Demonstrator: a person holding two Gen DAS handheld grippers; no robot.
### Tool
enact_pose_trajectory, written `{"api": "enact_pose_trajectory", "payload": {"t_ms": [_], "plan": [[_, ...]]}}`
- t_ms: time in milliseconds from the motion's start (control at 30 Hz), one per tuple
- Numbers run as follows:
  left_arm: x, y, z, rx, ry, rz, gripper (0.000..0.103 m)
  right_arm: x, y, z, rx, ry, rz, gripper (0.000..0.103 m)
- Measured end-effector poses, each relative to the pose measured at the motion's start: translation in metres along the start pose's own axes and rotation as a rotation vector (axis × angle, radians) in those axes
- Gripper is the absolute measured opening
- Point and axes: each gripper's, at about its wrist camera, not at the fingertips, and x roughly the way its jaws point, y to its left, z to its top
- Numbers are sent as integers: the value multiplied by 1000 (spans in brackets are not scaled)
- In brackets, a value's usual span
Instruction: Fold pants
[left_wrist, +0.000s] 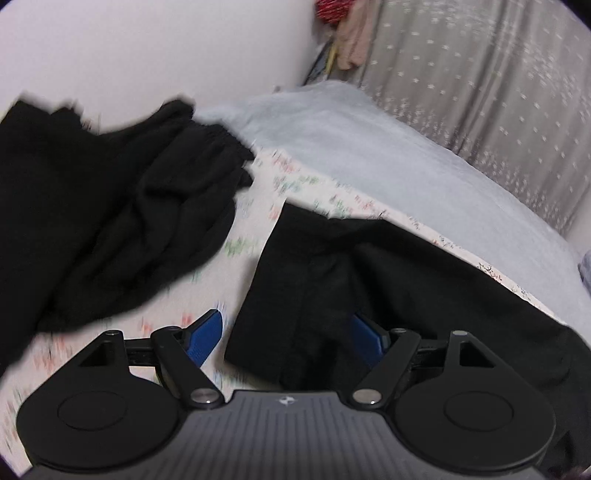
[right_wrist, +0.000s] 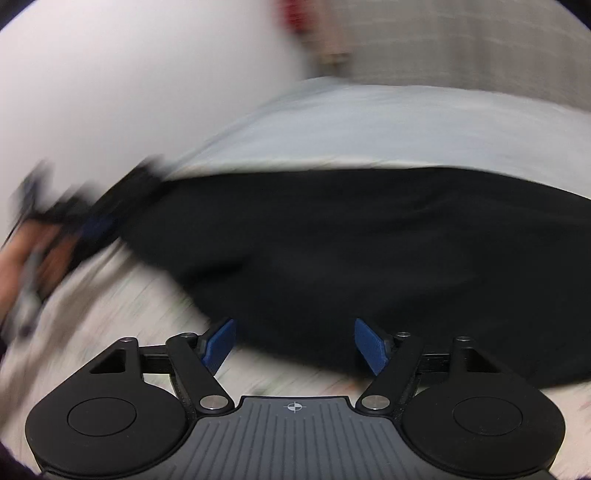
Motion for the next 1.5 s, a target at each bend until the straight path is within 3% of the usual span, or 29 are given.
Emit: {"api": "enact_pose_trajectory", "payload": {"t_ms": [100, 267, 367, 567, 600, 667, 700, 767, 867, 900, 1000, 1067, 1200, 1267, 1300, 1400, 1500], "plan": [[5, 4, -13, -73, 56, -43, 93, 16, 55, -23, -170, 11, 41, 73], [14, 12, -28, -168, 69, -83, 93, 69, 99, -16, -348, -5, -19, 68], [21, 21, -31, -230, 45, -112, 93, 78, 107, -3, -388, -39, -113, 59], [27, 25, -22, -297, 38, -155, 92, 68, 95, 10, -442, -33, -135, 59], [30, 27, -22, -322, 31, -157, 90, 73, 92, 12, -442, -5, -119, 59], [31, 31, -26, -364, 10, -153, 70, 89, 87, 16, -459, 55, -137, 58], [30, 33, -26, -368, 8, -147, 65, 96, 86, 17, -477, 63, -161, 52], [26, 38, -25, -381, -1, -161, 45, 99, 81, 23, -459, 37, -193, 48], [19, 49, -20, -421, -18, -191, 38, 73, 75, 31, -364, -33, -168, 48], [17, 49, -17, -413, -23, -196, 38, 65, 73, 29, -361, -47, -161, 55], [15, 50, -14, -385, -23, -206, 37, 77, 71, 17, -406, 59, -102, 53], [16, 53, -10, -374, -21, -218, 36, 97, 74, 8, -467, 101, -141, 53], [15, 65, -2, -351, -30, -229, 35, 101, 82, 18, -460, -13, -120, 47], [13, 70, 1, -351, -36, -220, 35, 94, 86, 27, -451, -41, -50, 14], [13, 72, 1, -350, -34, -214, 35, 96, 89, 28, -460, -9, -27, 2], [13, 72, -3, -343, -25, -207, 35, 110, 103, 15, -574, 115, -33, 1], [11, 76, -2, -349, -23, -200, 35, 104, 104, 13, -482, 104, 40, 2]]}}
